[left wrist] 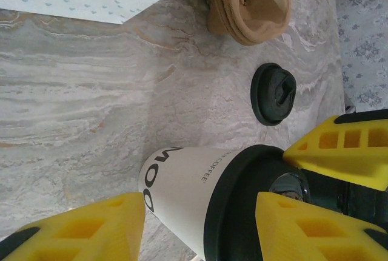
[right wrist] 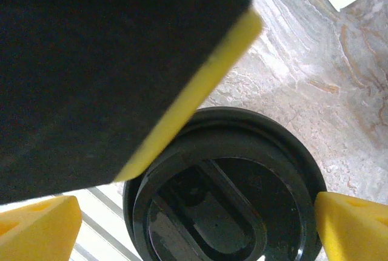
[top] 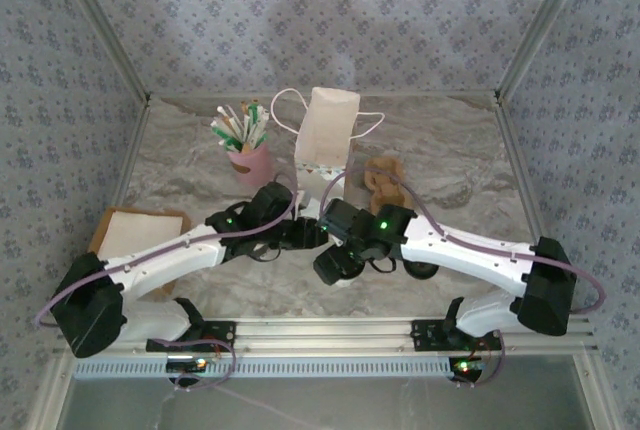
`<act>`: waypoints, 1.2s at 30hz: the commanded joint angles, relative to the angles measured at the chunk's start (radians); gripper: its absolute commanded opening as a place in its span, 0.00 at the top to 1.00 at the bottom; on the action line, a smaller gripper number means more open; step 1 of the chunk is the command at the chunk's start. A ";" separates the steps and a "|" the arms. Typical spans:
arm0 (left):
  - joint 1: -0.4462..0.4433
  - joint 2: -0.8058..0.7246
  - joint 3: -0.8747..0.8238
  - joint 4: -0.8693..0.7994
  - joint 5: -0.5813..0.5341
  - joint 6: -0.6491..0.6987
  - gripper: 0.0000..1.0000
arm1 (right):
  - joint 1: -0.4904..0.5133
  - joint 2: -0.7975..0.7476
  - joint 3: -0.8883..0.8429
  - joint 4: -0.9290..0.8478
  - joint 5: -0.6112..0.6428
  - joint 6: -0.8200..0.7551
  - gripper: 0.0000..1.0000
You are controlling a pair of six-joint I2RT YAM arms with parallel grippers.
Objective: Pack the takeout coffee
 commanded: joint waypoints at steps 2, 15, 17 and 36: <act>-0.006 0.001 0.028 0.032 0.030 -0.010 0.49 | -0.009 -0.040 -0.009 0.010 -0.010 -0.046 0.00; -0.018 -0.045 0.020 -0.014 -0.009 -0.013 0.49 | -0.034 -0.183 -0.021 -0.051 0.036 0.030 0.03; -0.035 -0.061 0.026 -0.041 -0.032 -0.009 0.50 | -0.066 -0.216 -0.048 -0.058 0.032 0.061 0.08; -0.212 -0.035 0.143 -0.226 -0.228 -0.007 0.51 | -0.272 -0.305 -0.239 0.003 -0.177 0.157 0.69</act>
